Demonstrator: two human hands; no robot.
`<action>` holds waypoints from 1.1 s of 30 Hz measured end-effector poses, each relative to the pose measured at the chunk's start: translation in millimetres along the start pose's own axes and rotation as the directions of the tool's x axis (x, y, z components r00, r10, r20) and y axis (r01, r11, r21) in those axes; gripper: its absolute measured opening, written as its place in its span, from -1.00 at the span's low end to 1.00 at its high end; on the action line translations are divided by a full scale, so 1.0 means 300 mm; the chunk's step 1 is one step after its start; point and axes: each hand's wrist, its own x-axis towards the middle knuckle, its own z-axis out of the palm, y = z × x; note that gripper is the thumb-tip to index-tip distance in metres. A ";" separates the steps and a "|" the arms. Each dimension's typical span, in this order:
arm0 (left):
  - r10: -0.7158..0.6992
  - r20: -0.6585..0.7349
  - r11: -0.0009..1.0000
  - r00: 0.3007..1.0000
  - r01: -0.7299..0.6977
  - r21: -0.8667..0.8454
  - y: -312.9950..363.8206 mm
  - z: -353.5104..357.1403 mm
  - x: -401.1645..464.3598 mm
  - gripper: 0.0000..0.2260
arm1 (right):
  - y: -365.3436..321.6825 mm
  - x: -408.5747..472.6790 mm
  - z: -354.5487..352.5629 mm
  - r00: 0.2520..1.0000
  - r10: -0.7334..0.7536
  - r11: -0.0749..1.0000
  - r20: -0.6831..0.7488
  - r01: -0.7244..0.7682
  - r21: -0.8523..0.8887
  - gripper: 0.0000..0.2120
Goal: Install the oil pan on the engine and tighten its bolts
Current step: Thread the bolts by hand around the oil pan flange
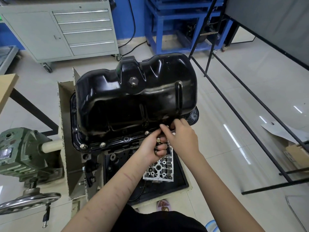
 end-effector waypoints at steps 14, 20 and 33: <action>0.081 -0.028 0.963 0.996 -0.071 0.259 -0.037 0.015 -0.025 -0.66 | -0.010 -0.131 -0.011 0.996 -0.046 0.995 0.078 0.039 0.087 -0.81; 0.159 0.104 0.881 0.982 -0.188 0.435 -0.049 0.021 -0.039 -0.72 | 0.014 -0.139 -0.013 0.989 0.096 0.926 -0.116 -0.046 0.374 -0.89; 0.096 -0.011 0.948 0.995 -0.088 0.305 -0.053 0.104 0.015 -0.68 | 0.159 0.012 -0.096 0.955 0.281 0.776 -0.097 -0.166 0.608 -0.83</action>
